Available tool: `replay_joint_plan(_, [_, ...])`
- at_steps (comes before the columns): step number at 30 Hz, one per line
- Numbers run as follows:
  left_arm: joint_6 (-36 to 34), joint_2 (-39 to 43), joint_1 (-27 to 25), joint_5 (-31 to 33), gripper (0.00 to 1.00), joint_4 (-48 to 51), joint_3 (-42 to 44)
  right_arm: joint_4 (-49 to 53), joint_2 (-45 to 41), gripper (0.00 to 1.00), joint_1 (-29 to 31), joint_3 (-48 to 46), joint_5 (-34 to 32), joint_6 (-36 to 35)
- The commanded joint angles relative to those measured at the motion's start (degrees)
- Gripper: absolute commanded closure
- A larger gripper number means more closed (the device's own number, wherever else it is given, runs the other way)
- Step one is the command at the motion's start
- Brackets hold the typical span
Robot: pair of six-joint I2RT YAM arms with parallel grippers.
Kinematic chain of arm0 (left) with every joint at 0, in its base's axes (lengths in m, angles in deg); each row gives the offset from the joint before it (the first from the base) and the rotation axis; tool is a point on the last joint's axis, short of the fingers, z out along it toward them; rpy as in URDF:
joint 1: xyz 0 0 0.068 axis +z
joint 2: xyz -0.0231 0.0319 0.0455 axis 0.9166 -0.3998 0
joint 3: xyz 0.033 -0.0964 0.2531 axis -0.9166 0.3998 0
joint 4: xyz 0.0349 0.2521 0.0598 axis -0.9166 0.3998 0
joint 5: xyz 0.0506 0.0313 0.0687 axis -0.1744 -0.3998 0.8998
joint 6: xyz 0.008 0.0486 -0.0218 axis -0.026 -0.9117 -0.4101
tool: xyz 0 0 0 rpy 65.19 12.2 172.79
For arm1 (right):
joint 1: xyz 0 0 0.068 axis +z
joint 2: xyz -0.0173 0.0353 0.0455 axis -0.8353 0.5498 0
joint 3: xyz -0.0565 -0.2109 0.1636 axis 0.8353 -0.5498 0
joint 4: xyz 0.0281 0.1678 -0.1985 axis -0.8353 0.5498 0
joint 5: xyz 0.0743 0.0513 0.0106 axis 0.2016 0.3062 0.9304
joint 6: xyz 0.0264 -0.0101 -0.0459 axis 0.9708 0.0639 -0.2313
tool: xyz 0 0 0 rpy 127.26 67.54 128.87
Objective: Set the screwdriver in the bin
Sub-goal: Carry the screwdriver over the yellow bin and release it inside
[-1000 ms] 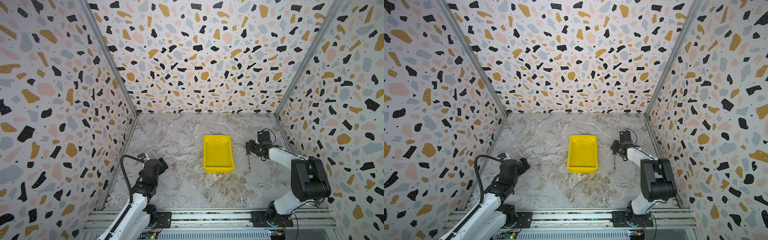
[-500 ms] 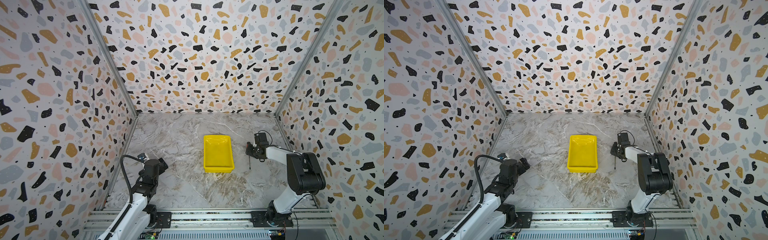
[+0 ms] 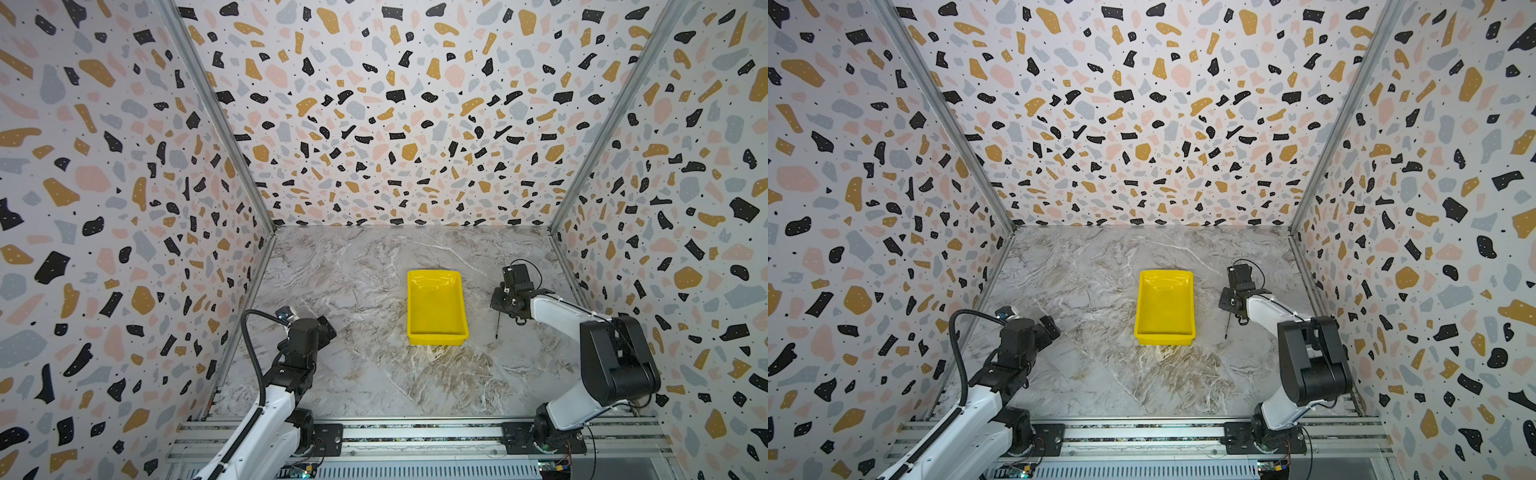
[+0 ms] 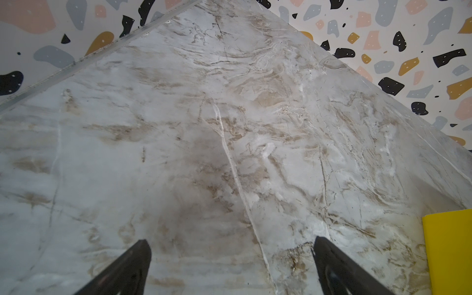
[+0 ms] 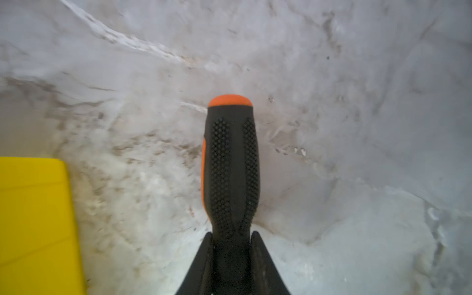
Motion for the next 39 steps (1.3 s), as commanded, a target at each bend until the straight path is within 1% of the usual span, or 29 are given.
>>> replay_joint_plan(1, [0.2,-0.1,-0.2,0.9,0.00,-1.6,0.5,2.3,-7.8,0.88,7.9,3.7,-8.8,2.0])
replay_joint_plan(4, [0.1,0.0,-0.2,0.8,0.00,-1.5,0.5,-0.2,-11.3,0.88,16.5,4.9,-12.6,3.2])
replay_joint_plan(7, [0.1,0.0,-0.1,0.7,0.00,-1.4,0.4,-3.0,-10.8,0.87,21.8,6.6,-12.3,5.4])
replay_joint_plan(10, [0.1,0.1,-0.2,0.8,0.00,-1.2,0.4,-4.8,-6.7,0.86,24.9,8.8,-8.2,6.6])
replay_joint_plan(14, [0.1,0.4,-0.2,0.9,0.00,-1.1,0.5,-2.4,1.9,0.86,28.7,13.6,-7.4,5.7])
replay_joint_plan(17, [0.1,0.5,-0.2,0.9,0.00,-1.0,0.5,-0.1,8.4,0.86,29.4,16.9,-4.5,3.9])
replay_joint_plan(20, [0.1,0.4,-0.2,0.9,0.00,-1.1,0.5,3.3,14.2,0.86,29.4,20.5,-3.2,2.4])
replay_joint_plan(23, [0.1,0.4,-0.2,0.9,0.00,-1.3,0.5,5.3,18.1,0.85,29.5,23.4,-1.2,0.2])
replay_joint_plan(26, [0.1,0.3,-0.2,0.9,0.00,-1.3,0.5,6.3,20.1,0.81,29.4,25.3,-0.6,-1.6])
replay_joint_plan(29, [0.1,0.3,-0.2,0.8,0.00,-1.3,0.5,7.5,20.9,0.73,29.5,26.8,-2.4,-2.4])
replay_joint_plan(33, [0.1,0.1,-0.2,1.0,0.00,-1.4,0.5,8.8,20.5,0.66,29.6,27.8,-4.6,-3.2])
replay_joint_plan(37, [0.2,0.0,-0.2,0.9,0.00,-1.5,0.5,8.4,17.3,0.55,29.5,26.7,-7.1,-3.6])
replay_joint_plan(39, [0.2,-0.1,-0.2,1.0,0.00,-1.5,0.5,7.9,15.1,0.55,29.4,25.9,-8.9,-4.1])
